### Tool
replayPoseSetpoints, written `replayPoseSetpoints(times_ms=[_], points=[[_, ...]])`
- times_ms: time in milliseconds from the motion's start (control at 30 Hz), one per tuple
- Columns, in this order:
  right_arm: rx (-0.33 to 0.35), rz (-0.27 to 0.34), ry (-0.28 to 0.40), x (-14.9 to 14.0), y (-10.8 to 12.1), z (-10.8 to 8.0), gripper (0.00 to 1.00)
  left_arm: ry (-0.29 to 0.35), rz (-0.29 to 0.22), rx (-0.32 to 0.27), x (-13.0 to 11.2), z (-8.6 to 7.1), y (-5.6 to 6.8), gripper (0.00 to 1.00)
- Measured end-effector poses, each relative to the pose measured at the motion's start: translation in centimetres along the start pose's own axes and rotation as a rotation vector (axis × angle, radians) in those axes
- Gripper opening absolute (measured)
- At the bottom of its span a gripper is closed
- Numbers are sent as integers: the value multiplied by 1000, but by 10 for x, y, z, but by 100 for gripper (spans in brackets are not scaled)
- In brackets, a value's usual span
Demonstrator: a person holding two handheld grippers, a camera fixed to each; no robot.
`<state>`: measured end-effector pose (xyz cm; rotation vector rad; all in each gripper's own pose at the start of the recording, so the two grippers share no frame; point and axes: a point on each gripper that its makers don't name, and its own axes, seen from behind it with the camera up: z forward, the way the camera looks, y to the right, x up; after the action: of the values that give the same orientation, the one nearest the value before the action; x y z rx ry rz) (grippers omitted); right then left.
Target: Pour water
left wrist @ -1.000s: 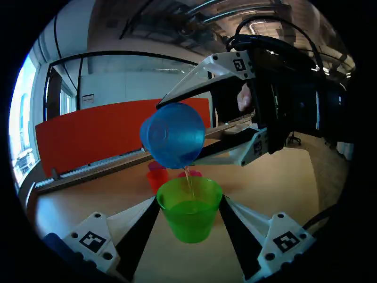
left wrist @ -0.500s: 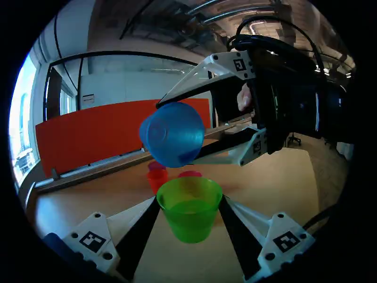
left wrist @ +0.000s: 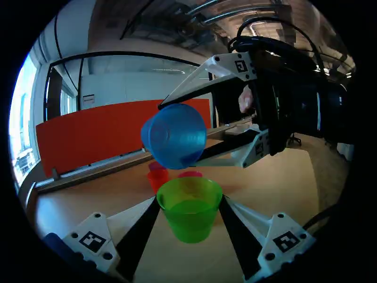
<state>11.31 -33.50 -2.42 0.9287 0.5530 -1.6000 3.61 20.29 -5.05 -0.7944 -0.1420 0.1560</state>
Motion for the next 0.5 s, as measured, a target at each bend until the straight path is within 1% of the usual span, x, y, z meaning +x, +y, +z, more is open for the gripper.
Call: replayPoseSetpoints(times_ms=[300, 500], points=[[-10, 102, 14, -11, 7, 2, 91, -1, 3, 4, 0, -2, 0, 87], [-14, 188, 11, -23, 7, 4, 91, -2, 4, 6, 0, -4, 0, 87]])
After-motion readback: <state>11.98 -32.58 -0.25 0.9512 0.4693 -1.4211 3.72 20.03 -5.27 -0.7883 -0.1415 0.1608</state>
